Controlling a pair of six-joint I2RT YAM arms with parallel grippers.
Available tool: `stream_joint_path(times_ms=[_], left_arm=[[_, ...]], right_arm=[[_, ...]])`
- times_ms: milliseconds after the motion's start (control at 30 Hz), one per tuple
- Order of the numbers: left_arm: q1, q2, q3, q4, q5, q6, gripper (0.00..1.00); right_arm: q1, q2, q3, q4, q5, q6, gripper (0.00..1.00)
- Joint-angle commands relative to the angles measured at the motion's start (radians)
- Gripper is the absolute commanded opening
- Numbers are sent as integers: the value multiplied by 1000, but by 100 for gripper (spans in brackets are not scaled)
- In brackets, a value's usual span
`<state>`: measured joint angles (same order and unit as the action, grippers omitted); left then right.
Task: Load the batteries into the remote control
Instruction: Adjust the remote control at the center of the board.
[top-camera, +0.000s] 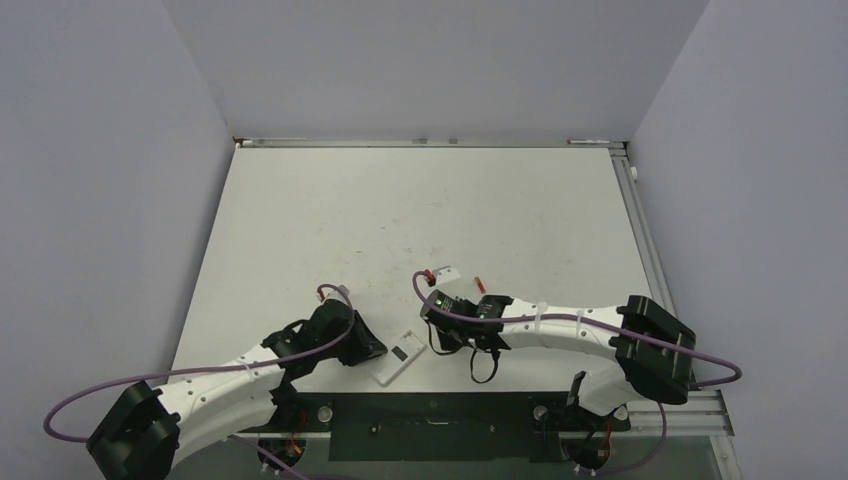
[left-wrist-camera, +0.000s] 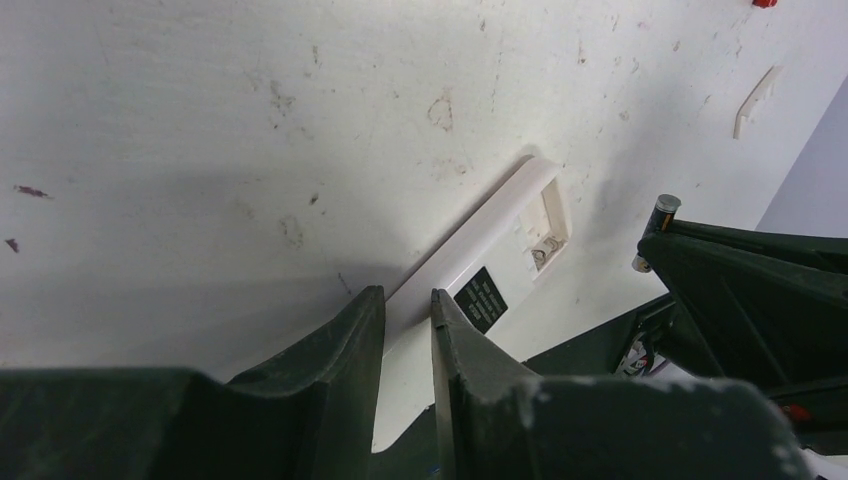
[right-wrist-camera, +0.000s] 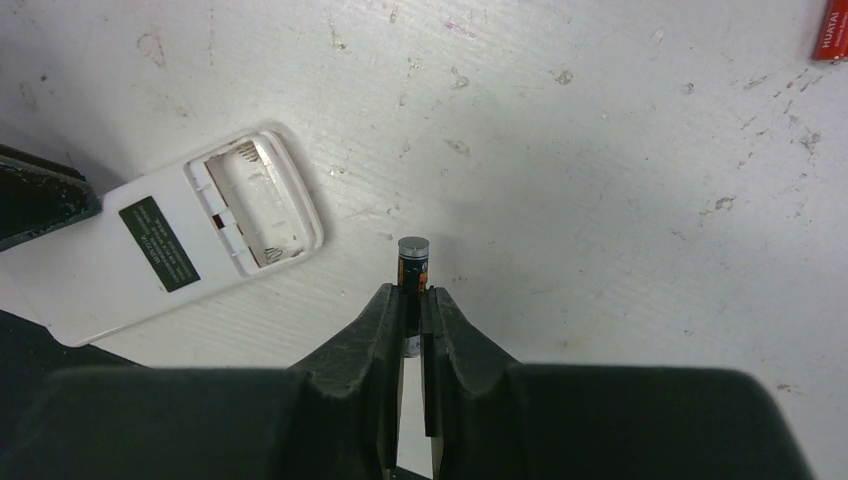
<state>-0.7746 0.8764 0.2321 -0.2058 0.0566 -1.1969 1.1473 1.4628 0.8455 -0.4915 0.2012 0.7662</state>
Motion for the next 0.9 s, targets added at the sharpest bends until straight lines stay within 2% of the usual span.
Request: stream_joint_path(times_ms=[0,267,367,733,800,867], left_arm=[[-27,-38,-29,-36,5,-55,21],[-73,-120,-62,-74,-4,-117,21],[-84,-141,-80,-40,17,-136,21],[-134,-32,-44,48,15,-110,25],[-134,-40,-29,26,-3,-101,28],[-134,-65,-10,-16,-32,-84,37]], right_arm=[[16,-48,7,1,-2,-34,8],[20,-65,22,-13,-32,-107,8],[20,-66,28,-16,-42,-123,9],[20,-53,79,-19,-99,-251,8],[20,-52,89,-16,-114,-289,8],[19,-52,94,-5,-133,-327,9]])
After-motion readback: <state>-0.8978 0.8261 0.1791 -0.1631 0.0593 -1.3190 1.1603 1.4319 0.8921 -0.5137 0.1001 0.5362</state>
